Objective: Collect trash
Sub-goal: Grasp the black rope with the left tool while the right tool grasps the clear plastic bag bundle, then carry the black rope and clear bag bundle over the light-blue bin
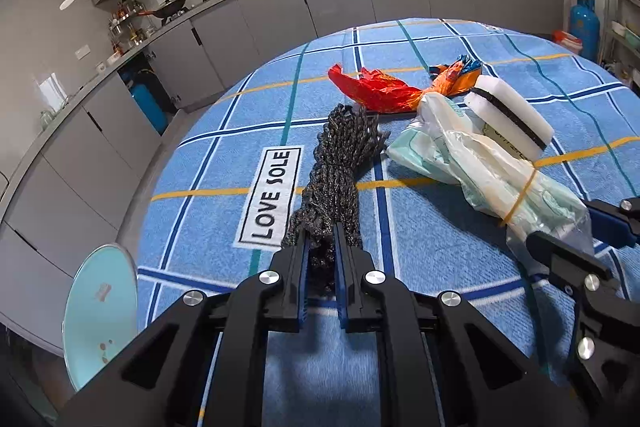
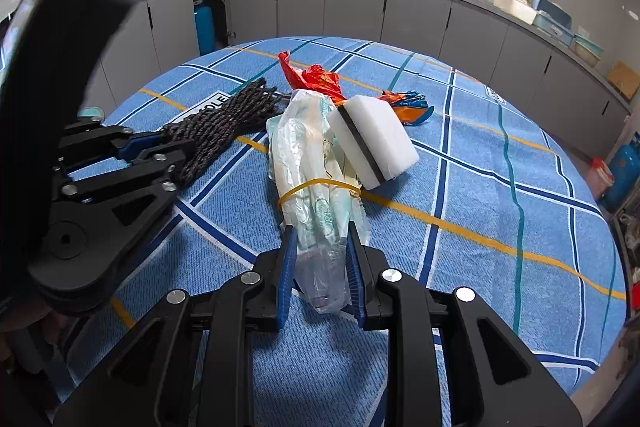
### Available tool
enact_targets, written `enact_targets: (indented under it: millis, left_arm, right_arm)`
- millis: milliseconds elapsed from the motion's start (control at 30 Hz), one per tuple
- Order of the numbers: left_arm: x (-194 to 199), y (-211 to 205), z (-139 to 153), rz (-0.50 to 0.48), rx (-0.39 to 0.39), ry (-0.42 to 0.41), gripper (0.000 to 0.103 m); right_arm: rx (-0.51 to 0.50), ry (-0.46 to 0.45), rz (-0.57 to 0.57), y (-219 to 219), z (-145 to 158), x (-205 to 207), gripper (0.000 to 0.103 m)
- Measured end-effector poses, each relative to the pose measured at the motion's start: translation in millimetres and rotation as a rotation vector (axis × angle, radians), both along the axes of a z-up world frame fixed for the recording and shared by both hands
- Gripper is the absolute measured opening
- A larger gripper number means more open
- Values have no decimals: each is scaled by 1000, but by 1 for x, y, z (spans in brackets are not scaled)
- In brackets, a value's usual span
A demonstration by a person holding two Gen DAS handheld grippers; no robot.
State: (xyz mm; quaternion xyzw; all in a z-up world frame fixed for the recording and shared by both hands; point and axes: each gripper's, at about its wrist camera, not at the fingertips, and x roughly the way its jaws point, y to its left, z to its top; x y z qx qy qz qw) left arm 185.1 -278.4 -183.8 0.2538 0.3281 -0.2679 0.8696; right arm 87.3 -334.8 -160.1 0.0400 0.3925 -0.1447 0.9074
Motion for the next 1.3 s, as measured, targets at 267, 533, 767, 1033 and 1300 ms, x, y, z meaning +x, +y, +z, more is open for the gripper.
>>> enact_targets:
  millis: [267, 533, 767, 1033, 1300]
  left_arm:
    - [-16, 37, 19, 51, -25, -44, 10]
    - [-32, 58, 33, 109, -10, -140, 10]
    - [-47, 74, 46, 124, -25, -189, 10]
    - [-57, 93, 57, 162, -44, -229, 10]
    - [-60, 115, 67, 201, -67, -254, 10]
  right_arm:
    - [-36, -17, 5, 6, 3, -3, 23]
    - [-98, -37, 17, 16, 6, -6, 21]
    - [-106, -80, 48, 25, 14, -15, 21]
    - [-154, -125, 79, 42, 34, -19, 21]
    - [-171, -158, 103, 54, 49, -21, 21]
